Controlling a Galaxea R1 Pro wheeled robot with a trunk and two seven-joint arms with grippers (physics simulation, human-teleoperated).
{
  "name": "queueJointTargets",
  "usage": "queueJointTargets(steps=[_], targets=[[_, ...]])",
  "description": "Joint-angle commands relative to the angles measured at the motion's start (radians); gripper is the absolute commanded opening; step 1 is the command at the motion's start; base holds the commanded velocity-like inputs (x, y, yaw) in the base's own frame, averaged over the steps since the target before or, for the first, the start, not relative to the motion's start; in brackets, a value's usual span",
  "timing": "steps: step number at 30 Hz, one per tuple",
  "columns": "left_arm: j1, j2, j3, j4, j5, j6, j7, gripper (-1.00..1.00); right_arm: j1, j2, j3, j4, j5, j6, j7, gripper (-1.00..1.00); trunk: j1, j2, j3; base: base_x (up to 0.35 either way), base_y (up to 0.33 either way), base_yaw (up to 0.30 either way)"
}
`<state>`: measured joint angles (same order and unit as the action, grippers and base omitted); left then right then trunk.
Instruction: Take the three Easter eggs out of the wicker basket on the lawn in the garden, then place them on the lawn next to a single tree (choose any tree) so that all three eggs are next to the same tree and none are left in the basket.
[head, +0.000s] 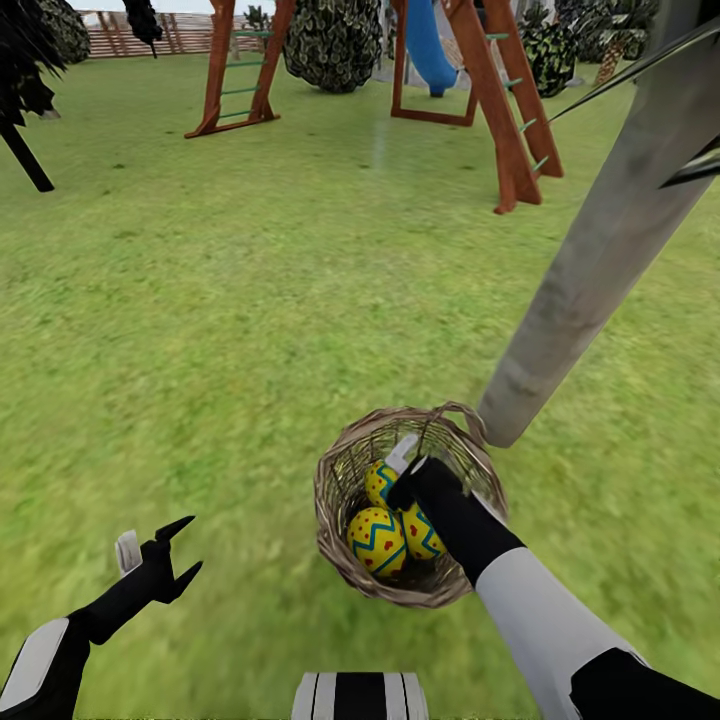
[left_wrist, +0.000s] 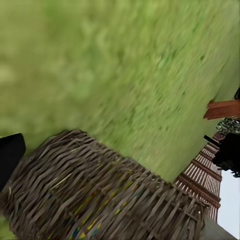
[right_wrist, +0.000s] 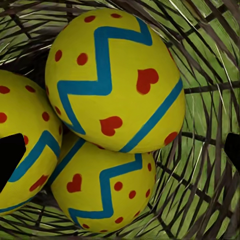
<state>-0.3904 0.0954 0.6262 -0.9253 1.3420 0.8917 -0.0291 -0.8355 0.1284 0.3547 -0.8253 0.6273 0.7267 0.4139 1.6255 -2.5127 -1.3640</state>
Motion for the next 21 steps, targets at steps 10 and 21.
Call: queueJointTargets(steps=[10,21], targets=[[-0.001,0.0,0.003,0.0,-0.003,0.006,-0.003,1.0,0.0,0.003,0.001,-0.026,0.109,-0.035,0.006,1.0,0.002,-0.002,-0.024,0.0,0.0,0.0],[0.01,-0.006,-0.005,0.005,-0.003,0.004,-0.009,1.0,-0.038,0.005,-0.01,-0.08,0.13,-0.05,0.017,1.0,0.004,-0.002,-0.035,0.0,0.0,0.0]])
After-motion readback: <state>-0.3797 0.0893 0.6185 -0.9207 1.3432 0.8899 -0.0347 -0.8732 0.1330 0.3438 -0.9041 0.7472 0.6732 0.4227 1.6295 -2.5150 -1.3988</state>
